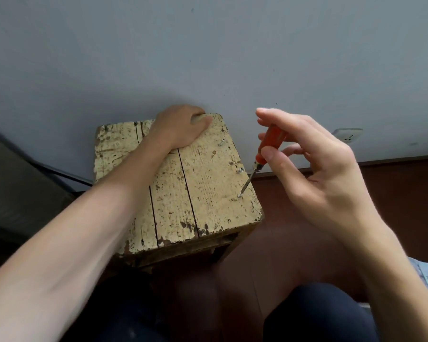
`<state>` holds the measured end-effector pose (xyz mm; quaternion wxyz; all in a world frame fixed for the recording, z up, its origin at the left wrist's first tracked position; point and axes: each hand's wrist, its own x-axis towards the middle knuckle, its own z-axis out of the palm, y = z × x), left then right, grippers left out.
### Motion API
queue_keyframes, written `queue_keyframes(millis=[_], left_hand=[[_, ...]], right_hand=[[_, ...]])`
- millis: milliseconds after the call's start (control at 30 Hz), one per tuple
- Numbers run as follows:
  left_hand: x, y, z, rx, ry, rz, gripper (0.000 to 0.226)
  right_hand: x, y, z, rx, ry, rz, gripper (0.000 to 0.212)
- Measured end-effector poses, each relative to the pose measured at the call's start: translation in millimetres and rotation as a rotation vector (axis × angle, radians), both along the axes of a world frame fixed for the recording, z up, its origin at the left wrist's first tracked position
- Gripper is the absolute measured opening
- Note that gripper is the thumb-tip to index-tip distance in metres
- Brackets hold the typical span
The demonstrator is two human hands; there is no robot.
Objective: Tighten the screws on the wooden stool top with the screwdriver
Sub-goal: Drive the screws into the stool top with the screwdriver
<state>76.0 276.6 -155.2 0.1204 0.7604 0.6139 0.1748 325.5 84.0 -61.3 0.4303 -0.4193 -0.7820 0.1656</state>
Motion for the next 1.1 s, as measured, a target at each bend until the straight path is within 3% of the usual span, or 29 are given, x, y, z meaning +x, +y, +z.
queue_keyframes(millis=[300,733,1100], left_hand=[[1,0,2,-0.009,-0.010,0.040,0.058],[1,10,-8,0.043,-0.026,0.065,0.058],[3,4,0,0.027,-0.014,0.070,0.053]], right_hand=[[-3,9,2,-0.097,0.134,0.070,0.046],[3,8,-20,0.075,0.240,-0.063,0.044],[22,12,5,-0.182,0.192,0.163,0.043]])
